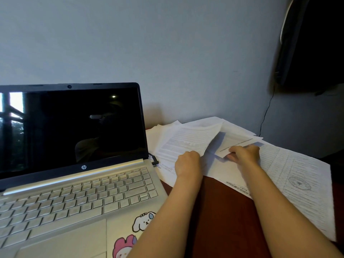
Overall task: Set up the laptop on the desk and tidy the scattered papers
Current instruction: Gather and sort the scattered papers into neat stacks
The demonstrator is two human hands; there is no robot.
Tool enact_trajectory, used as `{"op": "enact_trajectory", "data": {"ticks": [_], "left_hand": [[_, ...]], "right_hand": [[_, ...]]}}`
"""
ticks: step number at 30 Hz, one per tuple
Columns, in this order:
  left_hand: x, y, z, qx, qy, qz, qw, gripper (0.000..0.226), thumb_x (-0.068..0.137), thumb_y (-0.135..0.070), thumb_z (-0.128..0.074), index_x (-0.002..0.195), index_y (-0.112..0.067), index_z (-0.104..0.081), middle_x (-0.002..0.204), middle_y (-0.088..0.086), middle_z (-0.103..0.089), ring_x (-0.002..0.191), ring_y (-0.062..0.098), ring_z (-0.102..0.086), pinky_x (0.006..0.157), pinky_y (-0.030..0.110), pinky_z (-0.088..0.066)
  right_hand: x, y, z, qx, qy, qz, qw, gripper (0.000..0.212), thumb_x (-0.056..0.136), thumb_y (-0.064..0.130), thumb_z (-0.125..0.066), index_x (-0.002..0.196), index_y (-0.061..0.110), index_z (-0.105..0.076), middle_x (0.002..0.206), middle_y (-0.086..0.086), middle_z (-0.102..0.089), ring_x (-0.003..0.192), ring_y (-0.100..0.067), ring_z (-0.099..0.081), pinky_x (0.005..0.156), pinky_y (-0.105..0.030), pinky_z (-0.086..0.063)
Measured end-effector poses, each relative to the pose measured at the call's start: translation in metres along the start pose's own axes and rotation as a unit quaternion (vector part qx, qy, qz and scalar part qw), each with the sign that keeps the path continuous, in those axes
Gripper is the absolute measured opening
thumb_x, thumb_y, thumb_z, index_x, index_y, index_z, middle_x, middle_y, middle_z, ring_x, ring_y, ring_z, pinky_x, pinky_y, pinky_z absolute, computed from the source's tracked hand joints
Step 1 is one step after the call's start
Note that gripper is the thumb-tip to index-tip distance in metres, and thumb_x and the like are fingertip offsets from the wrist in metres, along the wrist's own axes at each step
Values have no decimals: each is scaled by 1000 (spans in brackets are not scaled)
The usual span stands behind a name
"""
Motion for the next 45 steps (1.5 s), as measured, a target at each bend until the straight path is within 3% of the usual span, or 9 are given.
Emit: {"op": "enact_trajectory", "data": {"ticks": [3, 5, 14, 19, 22, 25, 27, 36, 45], "left_hand": [[-10, 3, 2, -13, -23, -5, 1000, 30, 94, 5, -38, 121, -1, -52, 124, 17, -54, 117, 33, -52, 92, 34, -43], [-10, 7, 8, -33, -51, -2, 998, 27, 95, 2, -37, 117, -1, -52, 120, 18, -56, 112, 35, -53, 87, 35, -43], [-21, -8, 16, -193, -103, -99, 971, 25, 95, -21, -43, 71, -14, -44, 84, 14, -64, 82, 29, -56, 62, 29, -29], [-27, -10, 10, -384, -111, -61, 914, 43, 94, -28, -50, 55, -13, -43, 51, 0, -43, 51, 11, -37, 53, 26, -28], [-29, -12, 11, -518, -30, -33, 854, 28, 97, -31, -48, 86, -10, -63, 82, 8, -63, 75, 17, -57, 72, 26, -44], [-38, -19, 15, -706, 149, 0, 692, 37, 98, -38, -42, 125, -15, -52, 114, 11, -56, 93, 22, -61, 77, 26, -52], [-40, -20, 14, -740, 204, 10, 641, 46, 99, -42, -38, 137, -16, -43, 129, 15, -48, 100, 24, -59, 81, 29, -51], [-37, -28, 11, -576, 71, -38, 813, 41, 100, -29, -40, 139, -16, -38, 142, 3, -41, 121, 18, -47, 94, 25, -38], [-18, 7, 23, -468, -189, 32, 862, 70, 90, -17, -59, 146, -2, -19, 152, 14, -24, 142, 27, -20, 114, 33, -16]], "right_hand": [[-19, 5, -1, 13, 50, -24, 998, 6, 82, -7, -57, 84, -3, -52, 85, -19, -60, 52, -20, -61, 44, -20, -52], [-33, 10, -5, 13, 76, -51, 996, 16, 83, -9, -54, 70, -1, -49, 70, -15, -56, 51, -18, -55, 40, -17, -49], [-99, 12, -7, -109, 228, -83, 964, 16, 79, -14, -50, 68, -3, -56, 46, -9, -62, 37, -14, -60, 40, -17, -49], [-117, 5, 8, -174, 282, -83, 940, 11, 78, -14, -57, 77, -4, -61, 63, -14, -66, 47, -17, -65, 44, -19, -51], [-127, 2, 17, -193, 305, -63, 931, 10, 79, -13, -59, 81, -5, -62, 62, -14, -65, 54, -18, -66, 50, -20, -52], [-135, 3, 24, -124, 355, -35, 926, 25, 81, -13, -57, 101, 2, -61, 88, -15, -68, 79, -23, -69, 66, -28, -59], [-138, 4, 27, -31, 370, -49, 927, 27, 85, -7, -56, 106, 9, -60, 106, -16, -65, 93, -30, -66, 76, -37, -58], [-108, -9, 52, -70, -58, 40, 995, 26, 85, 1, -59, 111, 1, -63, 111, -18, -66, 98, -33, -62, 86, -44, -53], [-104, 29, 126, -102, -131, 67, 984, 32, 92, 14, -59, 123, 6, -59, 124, -12, -61, 109, -32, -59, 96, -44, -48]]}}
Point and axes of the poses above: each hand's wrist, its own x-axis towards the middle knuckle, its own z-axis out of the back of the hand, y = z × x, the point moved 1 cm from there along x, towards the middle knuckle
